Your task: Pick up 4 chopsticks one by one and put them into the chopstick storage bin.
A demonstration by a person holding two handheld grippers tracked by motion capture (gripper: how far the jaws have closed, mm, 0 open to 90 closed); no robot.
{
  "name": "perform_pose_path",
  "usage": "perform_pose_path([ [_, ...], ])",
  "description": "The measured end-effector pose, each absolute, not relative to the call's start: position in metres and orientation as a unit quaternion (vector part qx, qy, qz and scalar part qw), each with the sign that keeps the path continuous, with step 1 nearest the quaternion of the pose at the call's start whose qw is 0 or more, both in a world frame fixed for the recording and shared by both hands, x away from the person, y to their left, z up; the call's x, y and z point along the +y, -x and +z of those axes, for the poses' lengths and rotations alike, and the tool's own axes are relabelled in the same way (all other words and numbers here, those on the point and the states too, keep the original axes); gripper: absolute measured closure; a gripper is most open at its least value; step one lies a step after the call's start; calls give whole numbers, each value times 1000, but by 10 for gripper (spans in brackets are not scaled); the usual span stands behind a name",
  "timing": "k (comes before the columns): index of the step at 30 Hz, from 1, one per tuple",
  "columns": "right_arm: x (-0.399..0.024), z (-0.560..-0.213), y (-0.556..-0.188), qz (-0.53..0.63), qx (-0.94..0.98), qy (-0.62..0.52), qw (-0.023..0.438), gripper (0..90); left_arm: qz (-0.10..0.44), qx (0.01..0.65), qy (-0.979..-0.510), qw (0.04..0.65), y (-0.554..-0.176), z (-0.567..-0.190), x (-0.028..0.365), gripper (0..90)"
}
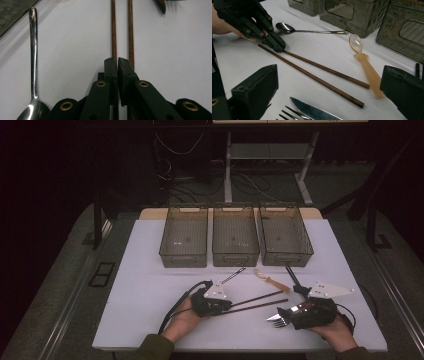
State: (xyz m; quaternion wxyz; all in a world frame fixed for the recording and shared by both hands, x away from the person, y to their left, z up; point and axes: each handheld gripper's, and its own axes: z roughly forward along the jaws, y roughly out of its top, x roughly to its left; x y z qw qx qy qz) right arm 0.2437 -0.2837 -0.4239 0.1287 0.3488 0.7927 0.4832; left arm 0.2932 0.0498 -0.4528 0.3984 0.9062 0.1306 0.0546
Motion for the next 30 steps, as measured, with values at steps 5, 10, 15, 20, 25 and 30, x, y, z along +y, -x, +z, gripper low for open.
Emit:
perform_pose_path([
  [5, -285, -424, -244, 484, 792, -348, 130, 21, 51, 112, -911, 394, -296, -450, 52, 860],
  [10, -285, -423, -244, 485, 791, -349, 129, 20, 44, 125, -902, 412, -295, -448, 54, 860],
  [15, -284, -423, -243, 484, 793, -348, 129, 20, 36, 132, -896, 422, -294, -445, 57, 860],
  [20, -285, -423, -243, 485, 791, -349, 129, 20, 26, 142, -895, 421, -295, -441, 62, 860],
  [25, -285, -423, -243, 485, 791, -349, 129, 21, 18, 150, -891, 429, -294, -438, 65, 859],
  [30, -285, -423, -243, 489, 789, -348, 129, 20, 16, 148, -890, 431, -294, -433, 69, 859],
])
